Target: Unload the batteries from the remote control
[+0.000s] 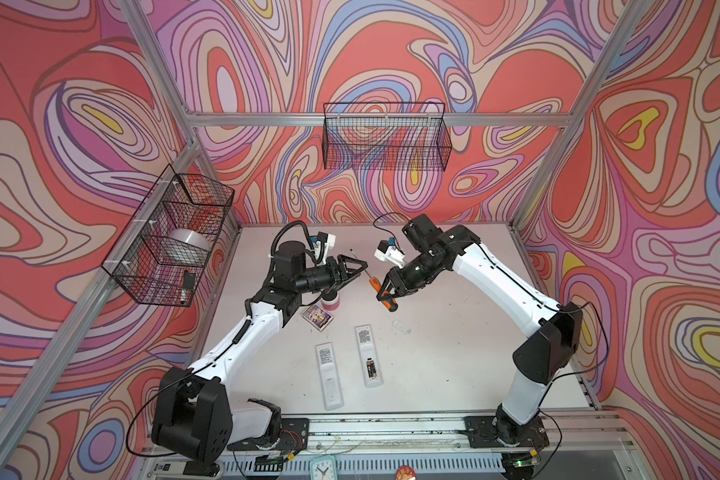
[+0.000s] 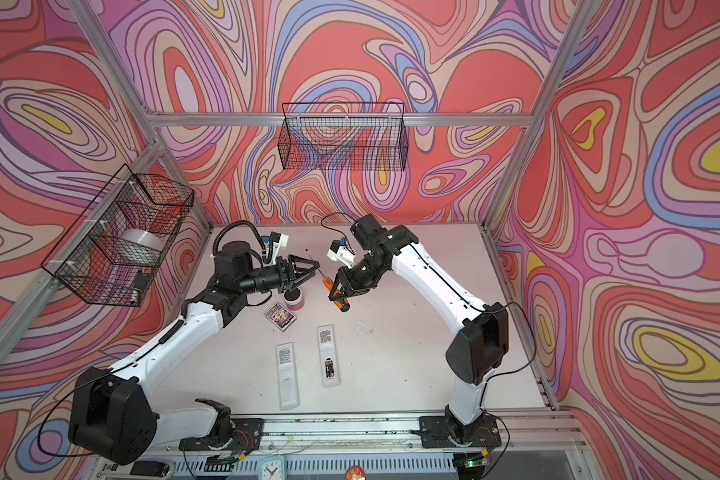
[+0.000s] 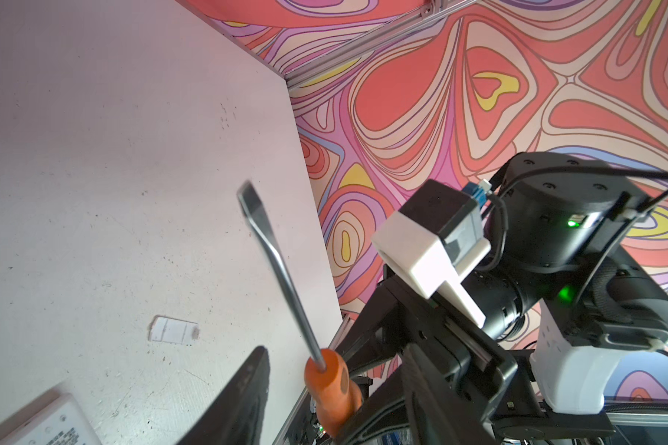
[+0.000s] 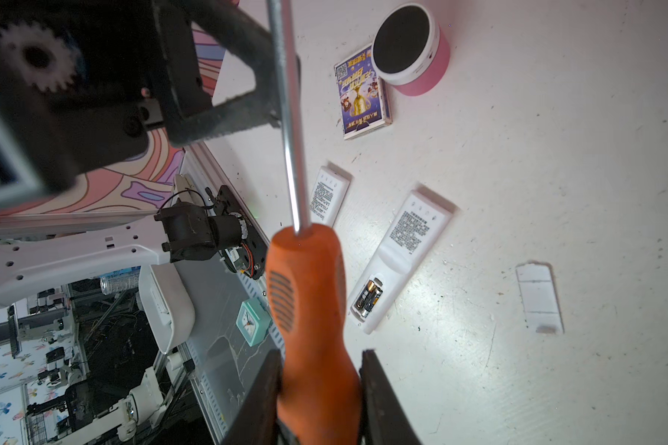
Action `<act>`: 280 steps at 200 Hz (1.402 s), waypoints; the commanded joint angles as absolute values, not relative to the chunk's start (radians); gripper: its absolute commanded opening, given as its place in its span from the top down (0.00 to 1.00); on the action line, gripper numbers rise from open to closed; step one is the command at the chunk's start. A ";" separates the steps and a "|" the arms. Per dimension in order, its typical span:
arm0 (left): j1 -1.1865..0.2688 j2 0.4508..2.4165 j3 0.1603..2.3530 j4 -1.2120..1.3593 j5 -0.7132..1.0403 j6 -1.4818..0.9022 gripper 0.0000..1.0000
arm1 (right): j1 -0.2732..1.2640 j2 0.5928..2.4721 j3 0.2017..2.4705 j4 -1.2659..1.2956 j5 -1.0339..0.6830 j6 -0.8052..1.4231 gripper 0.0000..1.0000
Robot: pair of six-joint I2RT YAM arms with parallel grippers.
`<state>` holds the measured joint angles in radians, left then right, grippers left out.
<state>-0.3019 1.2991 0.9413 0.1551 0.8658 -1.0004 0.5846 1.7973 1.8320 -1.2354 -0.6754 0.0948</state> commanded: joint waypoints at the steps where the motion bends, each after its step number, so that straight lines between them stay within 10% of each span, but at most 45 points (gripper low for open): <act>1: -0.302 1.295 0.929 0.217 0.853 -1.044 0.47 | 0.596 1.751 1.822 -1.247 -0.700 0.071 1.00; 96: -0.318 1.314 0.907 0.234 0.813 -1.082 0.60 | 0.607 1.712 1.776 -1.210 -0.746 0.088 1.00; 165: -0.318 1.388 0.899 0.397 0.854 -1.199 1.00 | 0.607 1.720 1.772 -1.204 -0.744 0.095 0.99; 196: -0.316 1.378 0.881 0.419 0.818 -1.234 1.00 | 0.571 1.689 1.710 -1.097 -0.711 0.186 0.68; 223: -0.304 1.350 0.878 0.425 0.709 -1.286 1.00 | 0.483 1.571 1.540 -0.804 -0.659 0.457 0.03; 280: -0.291 1.373 0.860 0.623 0.487 -1.546 1.00 | 0.483 1.470 1.218 -0.105 -0.738 0.979 0.01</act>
<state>-0.2947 1.3746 0.8795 0.4515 0.6109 -1.3849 0.4736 1.4662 1.2865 -0.4793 -0.6952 0.7025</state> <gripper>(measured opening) 0.076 0.984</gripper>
